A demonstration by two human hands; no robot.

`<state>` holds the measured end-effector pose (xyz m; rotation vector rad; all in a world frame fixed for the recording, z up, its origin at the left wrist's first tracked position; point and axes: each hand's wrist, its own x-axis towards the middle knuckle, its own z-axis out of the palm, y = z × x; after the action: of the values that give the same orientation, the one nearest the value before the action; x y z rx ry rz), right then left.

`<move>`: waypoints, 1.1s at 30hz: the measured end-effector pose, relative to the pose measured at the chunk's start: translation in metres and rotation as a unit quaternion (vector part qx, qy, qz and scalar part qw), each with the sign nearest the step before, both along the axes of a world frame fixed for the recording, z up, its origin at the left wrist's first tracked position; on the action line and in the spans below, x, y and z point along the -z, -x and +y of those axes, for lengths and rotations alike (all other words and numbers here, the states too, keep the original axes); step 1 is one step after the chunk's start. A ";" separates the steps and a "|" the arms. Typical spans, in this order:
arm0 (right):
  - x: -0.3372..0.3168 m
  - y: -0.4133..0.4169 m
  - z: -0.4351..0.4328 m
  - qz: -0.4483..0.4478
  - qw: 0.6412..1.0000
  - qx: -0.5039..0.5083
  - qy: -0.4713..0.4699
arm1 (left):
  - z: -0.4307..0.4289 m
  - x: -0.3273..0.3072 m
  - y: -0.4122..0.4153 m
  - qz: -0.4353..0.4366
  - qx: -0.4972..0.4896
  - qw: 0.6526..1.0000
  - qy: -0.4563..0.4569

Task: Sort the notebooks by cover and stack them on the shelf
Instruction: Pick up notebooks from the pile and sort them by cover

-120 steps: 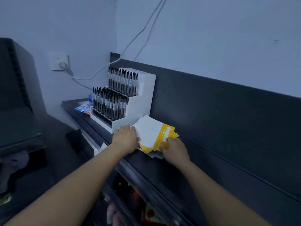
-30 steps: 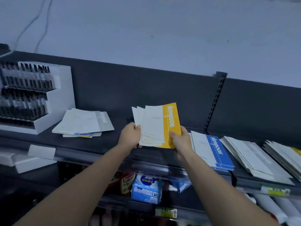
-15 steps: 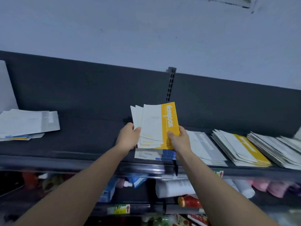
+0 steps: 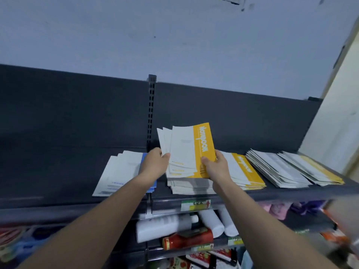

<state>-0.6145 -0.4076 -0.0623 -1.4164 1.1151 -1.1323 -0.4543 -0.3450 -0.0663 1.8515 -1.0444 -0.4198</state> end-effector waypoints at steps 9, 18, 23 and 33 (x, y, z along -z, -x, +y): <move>0.007 0.054 -0.025 0.006 0.997 0.072 -0.017 | -0.051 0.002 0.044 -0.022 0.072 0.997 -0.020; 0.014 0.103 -0.064 0.036 0.995 0.085 -0.027 | -0.091 0.003 0.094 -0.059 0.092 0.993 -0.050; 0.016 0.131 -0.100 0.091 0.993 0.066 -0.029 | -0.116 0.009 0.119 -0.050 0.091 0.992 -0.065; 0.030 0.155 -0.151 0.315 0.949 0.027 0.010 | -0.150 0.033 0.143 -0.129 0.050 0.980 -0.145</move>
<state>-0.7699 -0.5585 -0.0925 -1.8366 1.5894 -0.7336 -0.5977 -0.4947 -0.0994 2.1617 -1.3111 -0.4160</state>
